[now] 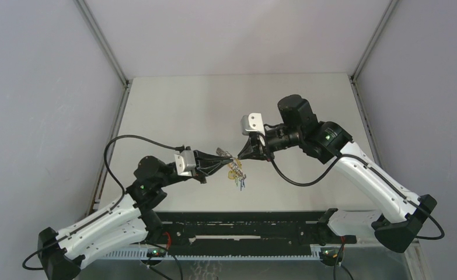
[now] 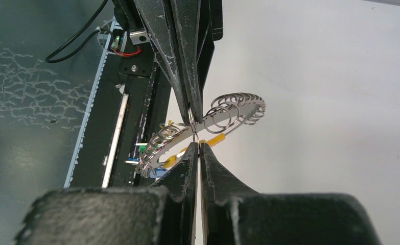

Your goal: Put the keys on the keyring

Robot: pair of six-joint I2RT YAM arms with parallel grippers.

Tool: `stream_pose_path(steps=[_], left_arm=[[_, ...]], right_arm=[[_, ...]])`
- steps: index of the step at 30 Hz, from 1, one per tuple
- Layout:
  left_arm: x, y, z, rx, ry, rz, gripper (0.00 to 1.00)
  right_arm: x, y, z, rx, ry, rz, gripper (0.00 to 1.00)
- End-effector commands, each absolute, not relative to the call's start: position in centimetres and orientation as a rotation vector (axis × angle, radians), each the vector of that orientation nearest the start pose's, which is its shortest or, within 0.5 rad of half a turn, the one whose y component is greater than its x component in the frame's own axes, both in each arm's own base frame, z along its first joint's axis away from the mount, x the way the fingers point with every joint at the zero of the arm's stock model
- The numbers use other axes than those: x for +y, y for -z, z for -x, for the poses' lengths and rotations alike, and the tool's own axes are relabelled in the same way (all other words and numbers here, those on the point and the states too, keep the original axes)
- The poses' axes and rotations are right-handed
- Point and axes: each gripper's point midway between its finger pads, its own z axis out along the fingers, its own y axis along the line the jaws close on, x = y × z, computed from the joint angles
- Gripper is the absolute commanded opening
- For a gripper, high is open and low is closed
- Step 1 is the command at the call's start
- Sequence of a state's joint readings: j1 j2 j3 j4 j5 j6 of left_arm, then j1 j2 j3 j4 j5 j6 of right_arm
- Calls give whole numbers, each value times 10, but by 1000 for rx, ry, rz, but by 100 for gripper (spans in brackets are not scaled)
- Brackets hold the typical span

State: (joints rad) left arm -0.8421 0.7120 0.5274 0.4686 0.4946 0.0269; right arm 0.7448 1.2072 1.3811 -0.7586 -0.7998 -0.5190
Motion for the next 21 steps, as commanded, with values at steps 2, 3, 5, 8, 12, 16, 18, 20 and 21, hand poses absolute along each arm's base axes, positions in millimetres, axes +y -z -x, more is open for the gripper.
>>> stream_pose_path(steps=[2, 3, 5, 8, 12, 16, 18, 20, 21], left_arm=[[-269, -366, -135, 872, 996, -871, 0], [-269, -367, -135, 866, 999, -869, 0], [-270, -369, -134, 859, 1010, -865, 0], [-270, -371, -132, 846, 1020, -860, 0], [-270, -374, -129, 824, 1032, -864, 0], [-271, -376, -126, 810, 1045, -879, 0], [-273, -375, -125, 810, 1052, -886, 0], [-274, -374, -124, 805, 1063, -891, 0], [-275, -373, -123, 808, 1069, -891, 0]], right_arm=[[291, -316, -154, 1389, -1015, 1578, 0], [293, -317, -152, 1383, -1036, 1578, 0], [298, -320, -150, 1358, -1078, 1580, 0], [307, -320, -146, 1336, -1117, 1593, 0], [317, -317, -141, 1319, -1157, 1615, 0], [323, -315, -143, 1324, -1180, 1608, 0], [326, -319, -143, 1316, -1187, 1599, 0], [327, -323, -143, 1300, -1188, 1590, 0], [328, -324, -144, 1297, -1184, 1584, 0]])
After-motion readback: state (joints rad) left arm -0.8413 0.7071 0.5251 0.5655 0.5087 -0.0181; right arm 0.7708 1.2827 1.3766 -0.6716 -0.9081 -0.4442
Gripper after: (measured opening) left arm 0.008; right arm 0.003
